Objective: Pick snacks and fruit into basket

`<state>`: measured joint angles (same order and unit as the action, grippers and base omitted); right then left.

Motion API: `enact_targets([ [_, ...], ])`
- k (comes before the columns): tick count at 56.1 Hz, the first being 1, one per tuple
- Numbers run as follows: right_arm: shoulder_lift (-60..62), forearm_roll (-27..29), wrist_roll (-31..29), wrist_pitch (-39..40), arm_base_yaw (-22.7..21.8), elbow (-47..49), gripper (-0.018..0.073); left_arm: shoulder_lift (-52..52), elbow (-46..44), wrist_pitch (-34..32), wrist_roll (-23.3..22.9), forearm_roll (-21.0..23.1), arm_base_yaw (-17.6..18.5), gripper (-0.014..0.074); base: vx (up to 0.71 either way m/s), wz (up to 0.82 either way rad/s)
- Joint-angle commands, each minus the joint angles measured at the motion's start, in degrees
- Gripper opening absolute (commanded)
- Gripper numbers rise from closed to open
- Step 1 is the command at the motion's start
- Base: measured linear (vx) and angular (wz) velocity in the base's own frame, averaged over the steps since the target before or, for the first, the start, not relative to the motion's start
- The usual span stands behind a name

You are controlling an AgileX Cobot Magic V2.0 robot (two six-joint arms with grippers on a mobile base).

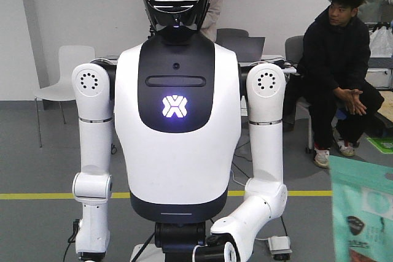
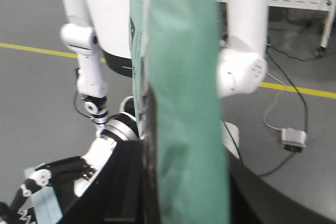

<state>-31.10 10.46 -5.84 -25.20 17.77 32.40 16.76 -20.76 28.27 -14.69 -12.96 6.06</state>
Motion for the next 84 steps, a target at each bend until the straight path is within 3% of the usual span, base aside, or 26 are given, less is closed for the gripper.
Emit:
enact_targets([
  [1, -2.3, 1.1, -4.3, 10.1, 5.5, 1.7, -0.0008, 0.3, -2.1, -5.3, 0.0, -0.5, 0.0, 0.0199, 0.00, 0.00],
  [17, -9.8, 2.5, -6.3, 21.0, 23.6, 1.7, -0.0008, 0.3, -2.1, -5.3, 0.0, -0.5, 0.0, 0.0199, 0.00, 0.00],
  [40, -22.3, 2.5, -7.3, 27.6, 40.5, 1.7, -0.0008, 0.3, -2.1, -5.3, 0.0, -0.5, 0.0, 0.0199, 0.00, 0.00],
  [49, -26.6, 2.5, -7.4, 28.1, 42.5, 1.7, -0.0008, 0.3, -2.1, -5.3, 0.0, -0.5, 0.0, 0.0199, 0.00, 0.00],
  [67, -33.8, 2.5, -7.4, 30.4, 42.4, 1.7, 0.0005, 0.3, -2.1, -5.3, 0.0, -0.5, 0.0, 0.0199, 0.00, 0.00],
  [84, -38.5, 3.5, -7.4, 32.5, 42.4, 1.7, 0.0109, 0.3, -2.1, -5.3, 0.0, -0.5, 0.0, 0.0199, 0.00, 0.00],
])
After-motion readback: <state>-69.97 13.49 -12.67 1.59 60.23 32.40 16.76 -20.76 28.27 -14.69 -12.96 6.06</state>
